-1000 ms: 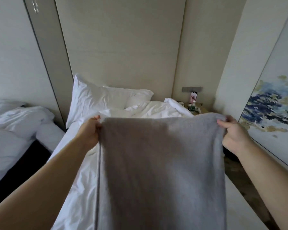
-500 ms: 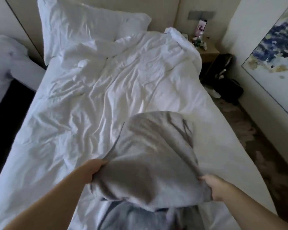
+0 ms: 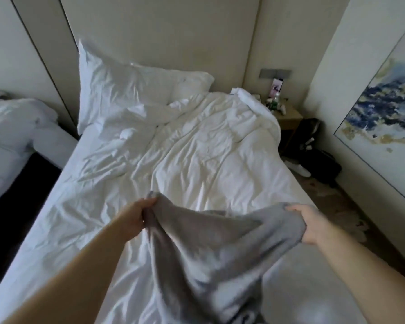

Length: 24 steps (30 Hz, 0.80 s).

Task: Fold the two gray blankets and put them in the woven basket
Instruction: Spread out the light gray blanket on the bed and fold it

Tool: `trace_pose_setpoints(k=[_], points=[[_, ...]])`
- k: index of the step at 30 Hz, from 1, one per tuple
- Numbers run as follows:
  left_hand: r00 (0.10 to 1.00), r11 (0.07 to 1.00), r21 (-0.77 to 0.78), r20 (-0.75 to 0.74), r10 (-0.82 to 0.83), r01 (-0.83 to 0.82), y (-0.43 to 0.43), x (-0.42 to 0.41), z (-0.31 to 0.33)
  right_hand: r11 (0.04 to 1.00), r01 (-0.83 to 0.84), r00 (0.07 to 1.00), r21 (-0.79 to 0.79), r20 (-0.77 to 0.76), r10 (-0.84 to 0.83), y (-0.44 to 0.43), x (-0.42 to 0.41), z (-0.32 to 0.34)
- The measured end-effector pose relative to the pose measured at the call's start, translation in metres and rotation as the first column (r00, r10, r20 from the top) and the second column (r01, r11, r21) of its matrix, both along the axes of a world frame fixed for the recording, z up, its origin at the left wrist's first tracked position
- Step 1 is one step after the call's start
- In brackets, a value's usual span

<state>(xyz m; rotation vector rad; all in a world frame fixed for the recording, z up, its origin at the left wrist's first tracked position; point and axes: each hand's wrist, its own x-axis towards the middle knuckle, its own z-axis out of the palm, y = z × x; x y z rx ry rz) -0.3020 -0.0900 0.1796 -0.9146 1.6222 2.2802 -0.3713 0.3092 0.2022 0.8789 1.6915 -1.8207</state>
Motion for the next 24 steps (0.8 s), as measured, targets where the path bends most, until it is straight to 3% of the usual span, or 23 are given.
trace_pose_setpoints(k=[3, 5, 11, 16, 19, 21, 24], points=[[0.946, 0.998, 0.067, -0.323, 0.041, -0.02, -0.007, -0.046, 0.105, 0.979, 0.101, 0.909, -0.178, -0.384, -0.163, -0.026, -0.053, 0.114], [0.892, 0.997, 0.08, -0.449, 0.056, -0.022, -0.012, -0.059, 0.17, 0.96, 0.062, 0.82, -0.274, -0.534, -0.206, -0.036, -0.072, 0.179], [0.867, 0.998, -0.058, -0.497, -0.044, 0.017, -0.023, -0.051, 0.287, 0.976, -0.102, 0.666, -0.192, -0.742, -0.076, -0.042, -0.057, 0.29], [0.881, 0.999, -0.021, -0.47, -0.044, 0.039, -0.027, -0.036, 0.32, 0.975, -0.17, 0.667, -0.143, -0.745, 0.007, -0.04, -0.044, 0.315], [0.941, 0.987, -0.139, -0.315, -0.124, 0.083, -0.021, -0.029, 0.325, 0.98, -0.13, 0.68, -0.148, -0.733, -0.021, -0.039, -0.037, 0.321], [0.96, 0.958, -0.233, -0.182, -0.211, 0.166, -0.016, -0.023, 0.324, 0.992, -0.122, 0.75, -0.011, -0.656, 0.085, -0.037, -0.035, 0.323], [0.951, 0.916, -0.292, -0.058, -0.304, 0.275, -0.006, -0.015, 0.323, 0.927, -0.277, 0.829, 0.252, -0.425, 0.363, -0.042, -0.021, 0.319]])
